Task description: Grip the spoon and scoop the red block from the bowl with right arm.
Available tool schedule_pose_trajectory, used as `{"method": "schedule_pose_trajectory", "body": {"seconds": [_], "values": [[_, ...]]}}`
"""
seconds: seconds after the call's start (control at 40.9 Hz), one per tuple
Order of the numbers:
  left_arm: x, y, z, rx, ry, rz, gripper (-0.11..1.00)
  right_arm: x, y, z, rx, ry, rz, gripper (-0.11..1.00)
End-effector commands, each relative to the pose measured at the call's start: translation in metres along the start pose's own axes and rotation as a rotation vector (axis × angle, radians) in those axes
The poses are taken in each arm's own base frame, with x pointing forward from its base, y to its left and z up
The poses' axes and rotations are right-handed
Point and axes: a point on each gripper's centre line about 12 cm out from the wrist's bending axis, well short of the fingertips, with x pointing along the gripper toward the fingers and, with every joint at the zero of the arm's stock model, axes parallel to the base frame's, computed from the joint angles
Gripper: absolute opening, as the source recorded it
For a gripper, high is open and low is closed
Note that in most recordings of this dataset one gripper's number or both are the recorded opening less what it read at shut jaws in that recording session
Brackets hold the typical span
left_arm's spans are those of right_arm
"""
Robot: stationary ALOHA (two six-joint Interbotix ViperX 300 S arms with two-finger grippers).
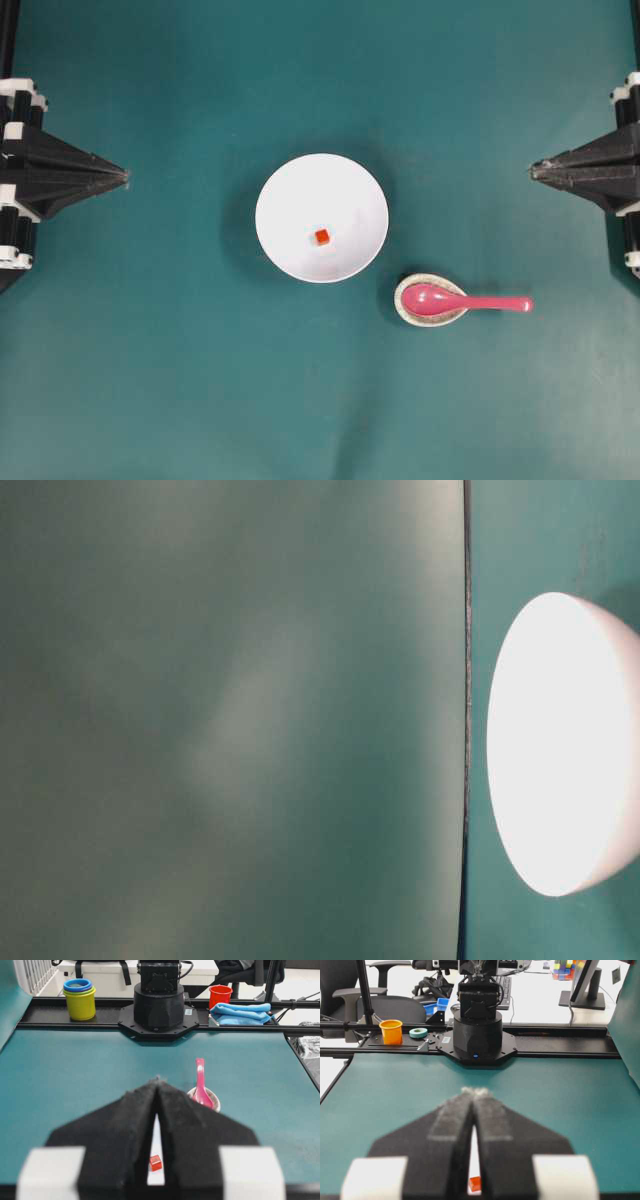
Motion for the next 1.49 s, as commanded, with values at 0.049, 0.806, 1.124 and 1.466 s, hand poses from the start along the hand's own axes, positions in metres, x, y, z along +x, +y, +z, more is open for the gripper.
{"method": "schedule_pose_trajectory", "body": {"seconds": [0.049, 0.806, 1.124, 1.466], "values": [[0.003, 0.005, 0.006, 0.023, 0.025, 0.023, 0.03, 0.003, 0.001, 0.005, 0.003, 0.028, 0.005, 0.00], [0.003, 0.005, 0.009, 0.020, 0.019, 0.024, 0.00, -0.010, 0.001, 0.012, 0.104, 0.126, 0.000, 0.00], [0.003, 0.005, 0.008, 0.009, 0.023, 0.025, 0.00, -0.020, 0.003, 0.013, 0.167, 0.202, 0.004, 0.11], [0.000, 0.007, 0.009, 0.016, 0.032, 0.034, 0.00, -0.018, 0.005, -0.001, 0.183, 0.275, 0.006, 0.53]]}}
